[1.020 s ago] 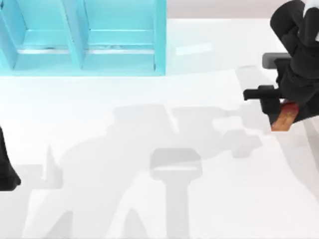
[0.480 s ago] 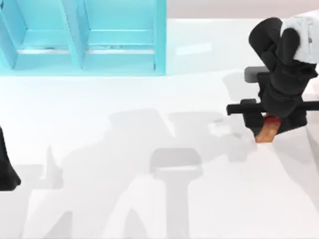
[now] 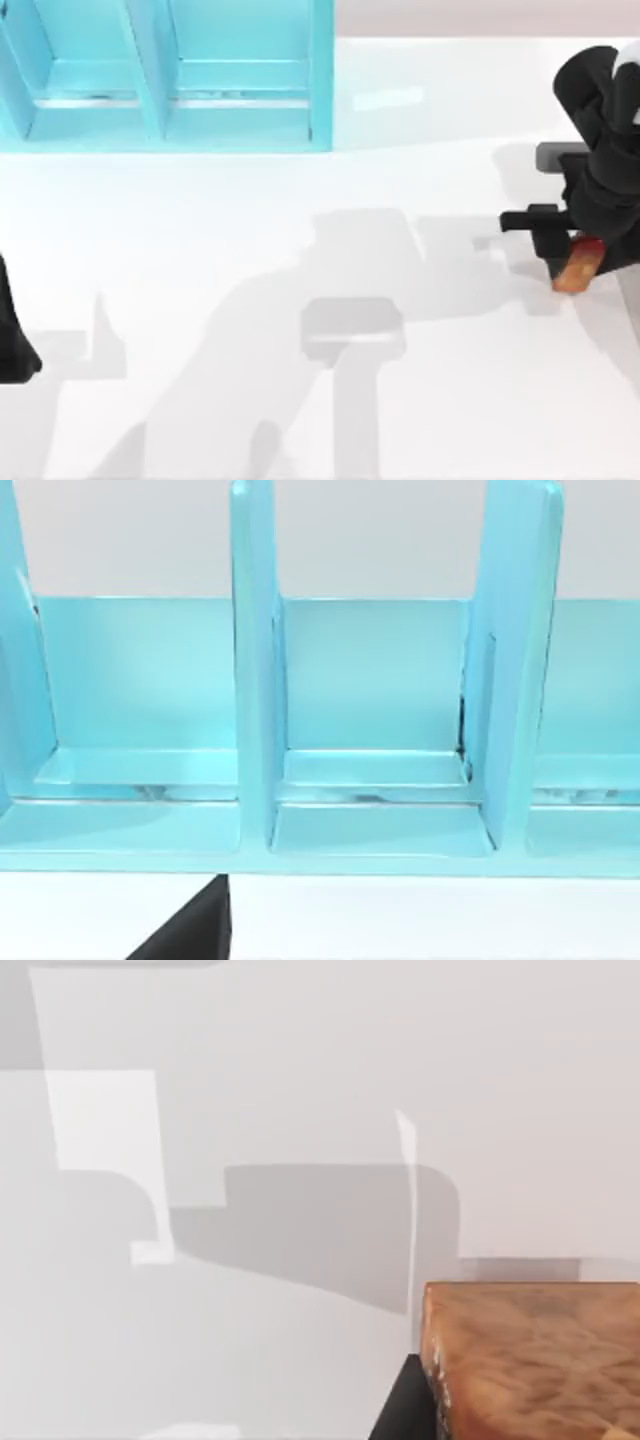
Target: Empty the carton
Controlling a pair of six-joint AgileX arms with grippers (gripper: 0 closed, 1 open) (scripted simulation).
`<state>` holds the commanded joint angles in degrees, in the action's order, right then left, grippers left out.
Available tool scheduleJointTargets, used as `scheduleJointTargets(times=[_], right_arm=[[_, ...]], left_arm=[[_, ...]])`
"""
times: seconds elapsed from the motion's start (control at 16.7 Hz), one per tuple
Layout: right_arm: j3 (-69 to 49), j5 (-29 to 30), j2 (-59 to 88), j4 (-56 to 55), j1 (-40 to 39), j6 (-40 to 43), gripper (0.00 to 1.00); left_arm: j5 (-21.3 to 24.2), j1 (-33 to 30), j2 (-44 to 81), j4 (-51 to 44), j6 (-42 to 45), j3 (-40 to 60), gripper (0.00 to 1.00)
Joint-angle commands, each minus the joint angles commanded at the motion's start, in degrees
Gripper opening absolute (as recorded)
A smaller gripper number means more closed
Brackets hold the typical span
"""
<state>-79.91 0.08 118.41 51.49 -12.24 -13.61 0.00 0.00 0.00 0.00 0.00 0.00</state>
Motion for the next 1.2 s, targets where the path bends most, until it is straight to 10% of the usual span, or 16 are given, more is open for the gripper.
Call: scheduleJointTargets(times=[0.12, 0.9, 1.2], right_arm=[[0.0, 0.0, 0.0, 0.0, 0.0, 0.0, 0.0], [0.0, 0.0, 0.0, 0.0, 0.0, 0.0, 0.98], [0.0, 0.0, 0.0, 0.0, 0.0, 0.0, 1.0]], left_arm=[[0.0, 0.0, 0.0, 0.0, 0.0, 0.0, 1.0], [0.0, 0.0, 0.0, 0.0, 0.0, 0.0, 1.0], [0.0, 0.0, 0.0, 0.0, 0.0, 0.0, 1.0]])
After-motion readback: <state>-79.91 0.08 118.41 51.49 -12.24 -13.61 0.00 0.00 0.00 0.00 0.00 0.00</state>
